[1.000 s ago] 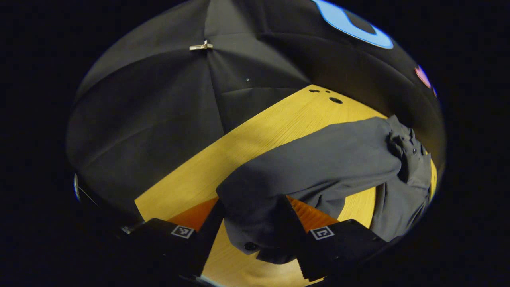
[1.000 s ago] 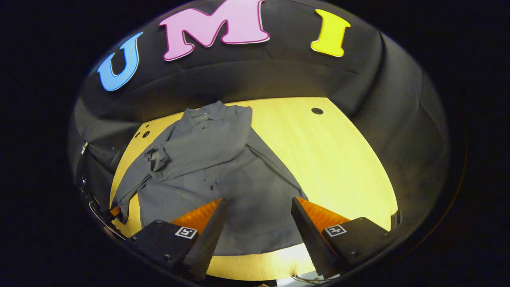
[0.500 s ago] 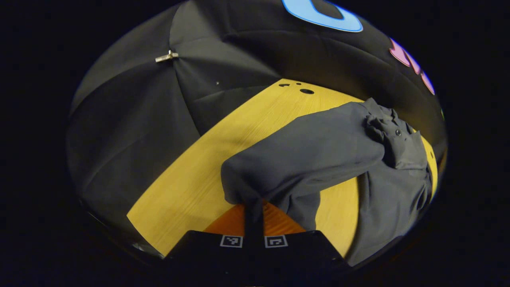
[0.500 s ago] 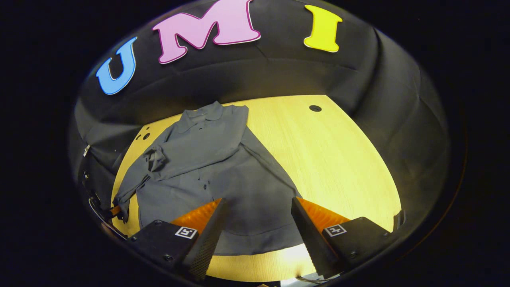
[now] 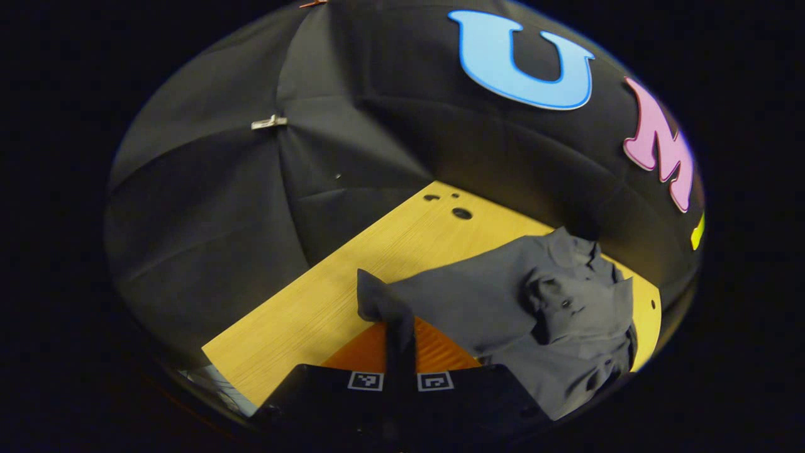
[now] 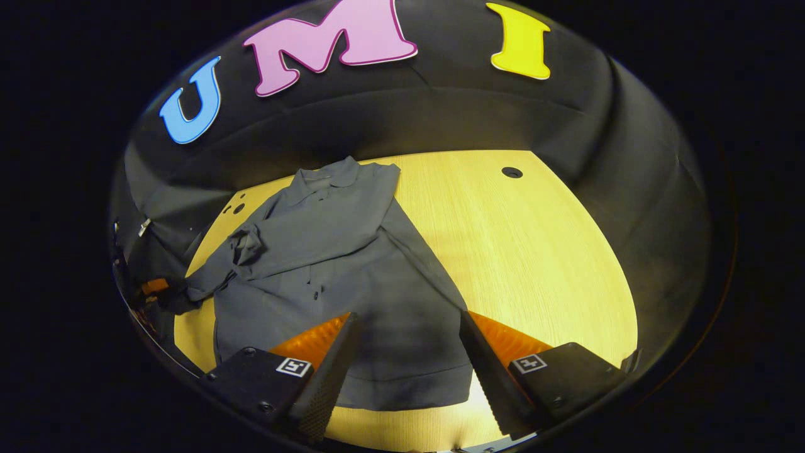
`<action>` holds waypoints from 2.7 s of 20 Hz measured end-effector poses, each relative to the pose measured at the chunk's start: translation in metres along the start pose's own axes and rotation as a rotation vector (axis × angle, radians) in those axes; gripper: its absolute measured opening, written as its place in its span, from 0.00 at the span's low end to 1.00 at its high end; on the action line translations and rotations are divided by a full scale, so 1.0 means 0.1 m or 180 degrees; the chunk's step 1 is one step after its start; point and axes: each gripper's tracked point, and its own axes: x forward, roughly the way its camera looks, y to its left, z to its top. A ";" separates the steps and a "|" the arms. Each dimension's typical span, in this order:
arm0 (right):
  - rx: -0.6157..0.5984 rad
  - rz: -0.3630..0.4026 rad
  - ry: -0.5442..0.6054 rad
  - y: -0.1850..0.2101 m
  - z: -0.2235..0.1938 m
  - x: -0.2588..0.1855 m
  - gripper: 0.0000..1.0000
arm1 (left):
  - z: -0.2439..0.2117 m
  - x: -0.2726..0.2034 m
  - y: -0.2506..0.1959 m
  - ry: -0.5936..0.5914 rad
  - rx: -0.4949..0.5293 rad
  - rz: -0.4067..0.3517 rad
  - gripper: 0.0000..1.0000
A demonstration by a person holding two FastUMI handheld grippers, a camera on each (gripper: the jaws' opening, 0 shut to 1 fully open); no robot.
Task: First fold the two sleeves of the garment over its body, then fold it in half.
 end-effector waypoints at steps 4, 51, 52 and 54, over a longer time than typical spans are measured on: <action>0.0049 0.0004 0.0040 -0.12 -0.07 0.04 0.99 | 0.29 -0.06 -0.81 -0.0189 0.0040 -0.0379 0.05; 0.0383 0.0336 0.1041 -0.25 -1.12 0.32 0.99 | -1.46 -0.68 -2.51 0.0771 0.0994 -0.1359 0.96; 0.0365 0.0357 0.1076 -0.19 -1.14 0.31 0.99 | -1.54 -0.70 -2.27 0.0815 0.0965 -0.1240 0.96; 0.0308 0.0394 0.1128 -0.07 -1.20 0.27 0.99 | -1.68 -0.73 -1.81 0.0897 0.0885 -0.0991 0.96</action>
